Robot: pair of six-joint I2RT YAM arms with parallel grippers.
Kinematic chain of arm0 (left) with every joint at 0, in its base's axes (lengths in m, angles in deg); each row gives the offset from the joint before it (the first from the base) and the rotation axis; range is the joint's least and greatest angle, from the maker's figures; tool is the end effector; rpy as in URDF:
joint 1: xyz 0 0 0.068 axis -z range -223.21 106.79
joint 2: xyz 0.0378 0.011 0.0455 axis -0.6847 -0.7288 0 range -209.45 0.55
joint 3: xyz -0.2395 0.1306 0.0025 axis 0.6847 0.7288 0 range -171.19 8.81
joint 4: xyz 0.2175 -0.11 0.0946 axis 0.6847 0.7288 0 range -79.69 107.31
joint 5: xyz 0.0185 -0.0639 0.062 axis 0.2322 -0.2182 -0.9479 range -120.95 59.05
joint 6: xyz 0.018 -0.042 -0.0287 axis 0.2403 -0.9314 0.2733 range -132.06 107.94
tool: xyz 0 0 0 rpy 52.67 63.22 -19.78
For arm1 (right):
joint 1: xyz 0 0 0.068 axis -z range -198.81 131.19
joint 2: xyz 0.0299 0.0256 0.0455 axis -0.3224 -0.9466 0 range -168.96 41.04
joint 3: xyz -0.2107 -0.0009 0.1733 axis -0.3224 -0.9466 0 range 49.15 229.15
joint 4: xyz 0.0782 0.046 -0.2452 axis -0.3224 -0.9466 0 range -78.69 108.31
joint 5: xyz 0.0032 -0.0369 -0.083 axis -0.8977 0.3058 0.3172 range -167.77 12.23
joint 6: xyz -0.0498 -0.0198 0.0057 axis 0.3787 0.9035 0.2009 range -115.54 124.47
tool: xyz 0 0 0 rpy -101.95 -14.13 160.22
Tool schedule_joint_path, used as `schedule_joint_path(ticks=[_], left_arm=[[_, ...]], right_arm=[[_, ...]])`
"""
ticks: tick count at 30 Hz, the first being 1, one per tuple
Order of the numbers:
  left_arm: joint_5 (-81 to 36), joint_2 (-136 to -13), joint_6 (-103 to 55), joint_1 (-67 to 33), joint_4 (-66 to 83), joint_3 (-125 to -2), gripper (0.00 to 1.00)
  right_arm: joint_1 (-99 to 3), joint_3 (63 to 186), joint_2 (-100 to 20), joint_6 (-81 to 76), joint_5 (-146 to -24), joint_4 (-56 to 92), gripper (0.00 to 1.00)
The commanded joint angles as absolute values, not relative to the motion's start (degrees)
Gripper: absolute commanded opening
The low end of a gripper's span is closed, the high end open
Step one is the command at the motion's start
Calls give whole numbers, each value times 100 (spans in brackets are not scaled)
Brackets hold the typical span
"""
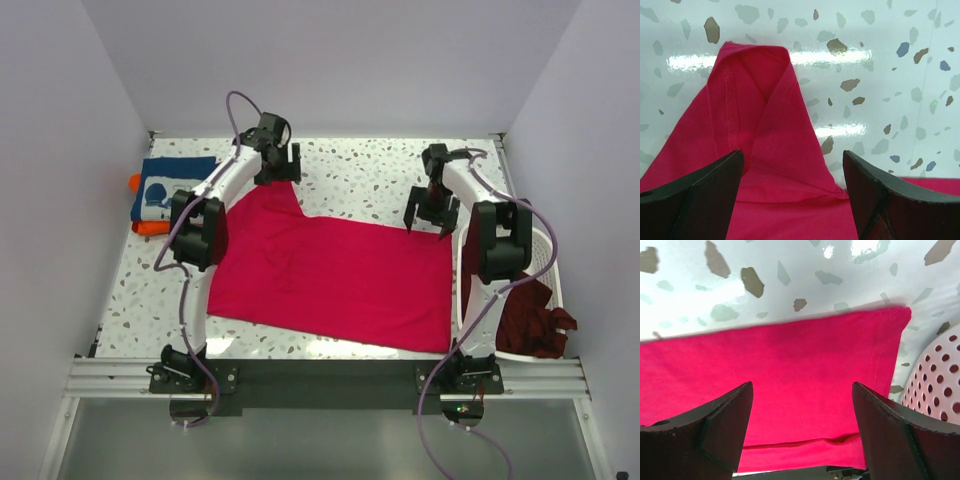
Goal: Fold and stack the t-shirts
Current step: Fold the tshirt
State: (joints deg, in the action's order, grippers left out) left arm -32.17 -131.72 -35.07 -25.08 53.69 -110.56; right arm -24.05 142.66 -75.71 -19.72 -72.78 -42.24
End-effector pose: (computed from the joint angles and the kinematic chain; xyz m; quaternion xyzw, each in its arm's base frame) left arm 0.4855 -0.1582 0.2215 -0.0438 0.9559 -0.0924 0.2752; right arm 0.3981 0.0333 0.1989 0.1665 0.9836 -0.0283 0.0635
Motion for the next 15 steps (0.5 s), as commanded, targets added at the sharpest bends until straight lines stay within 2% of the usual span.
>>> schedule_joint_path(ticks=[1,10,15], left_arm=[[-3341,-13243,-3561,-2511,5347,-10801,84],[-3447,-13375,-3456,-2511,5259,-10703,84],[-3377,-13401,-3500,-2511,5154,-10694,73]], right_arm=[[-2303,14363,-7735,-1725,-7338,-4260,83],[-2145,13704,-7524,-1821,-7400,-3996,83],[-2083,13633,-7472,-1786,-7154,-4058,83]])
